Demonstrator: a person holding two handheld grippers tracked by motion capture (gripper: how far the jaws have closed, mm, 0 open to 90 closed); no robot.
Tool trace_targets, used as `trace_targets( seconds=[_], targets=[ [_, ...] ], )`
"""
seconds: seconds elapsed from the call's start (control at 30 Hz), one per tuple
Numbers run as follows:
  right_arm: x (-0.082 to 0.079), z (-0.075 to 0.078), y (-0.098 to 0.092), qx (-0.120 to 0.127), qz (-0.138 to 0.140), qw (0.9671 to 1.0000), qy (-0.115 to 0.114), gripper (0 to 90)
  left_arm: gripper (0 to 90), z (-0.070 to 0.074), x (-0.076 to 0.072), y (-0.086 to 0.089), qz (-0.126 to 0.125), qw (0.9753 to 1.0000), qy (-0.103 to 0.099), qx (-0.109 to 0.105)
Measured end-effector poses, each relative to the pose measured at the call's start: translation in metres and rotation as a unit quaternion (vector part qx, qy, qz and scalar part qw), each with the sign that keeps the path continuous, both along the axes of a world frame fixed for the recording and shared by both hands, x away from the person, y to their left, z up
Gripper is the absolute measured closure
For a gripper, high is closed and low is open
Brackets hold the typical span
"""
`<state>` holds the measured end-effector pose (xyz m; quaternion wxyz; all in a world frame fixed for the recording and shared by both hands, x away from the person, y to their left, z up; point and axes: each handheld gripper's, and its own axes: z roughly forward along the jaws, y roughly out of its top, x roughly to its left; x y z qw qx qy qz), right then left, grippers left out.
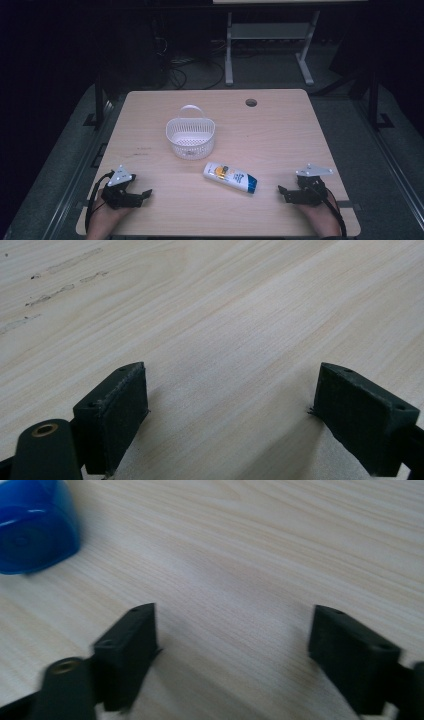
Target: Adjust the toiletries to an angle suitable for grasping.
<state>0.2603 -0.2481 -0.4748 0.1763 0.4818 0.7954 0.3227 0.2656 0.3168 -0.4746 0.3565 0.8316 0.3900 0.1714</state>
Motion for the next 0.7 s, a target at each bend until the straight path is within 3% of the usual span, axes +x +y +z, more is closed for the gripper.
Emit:
trace_targets(
  seconds=[0.17,0.33,0.5,0.7],
  targets=[
    [0.000,0.002,-0.002,0.019,0.007,0.9998,0.004,29.3,13.4,0.000,0.000,0.000,0.001,1.0000,0.000,0.000],
    [0.000,0.009,-0.003,0.048,0.020,0.9986,-0.008,45.8,13.5,0.000,0.000,0.000,0.001,1.0000,0.000,0.000],
    [0.002,0.015,0.001,0.061,0.039,0.9972,-0.020,63.3,13.5,0.000,0.000,0.000,0.001,1.0000,0.000,0.000],
    [0.007,0.019,0.008,0.075,0.063,0.9950,-0.015,75.7,13.5,0.000,0.000,0.000,0.000,1.0000,0.000,0.002]
  ],
)
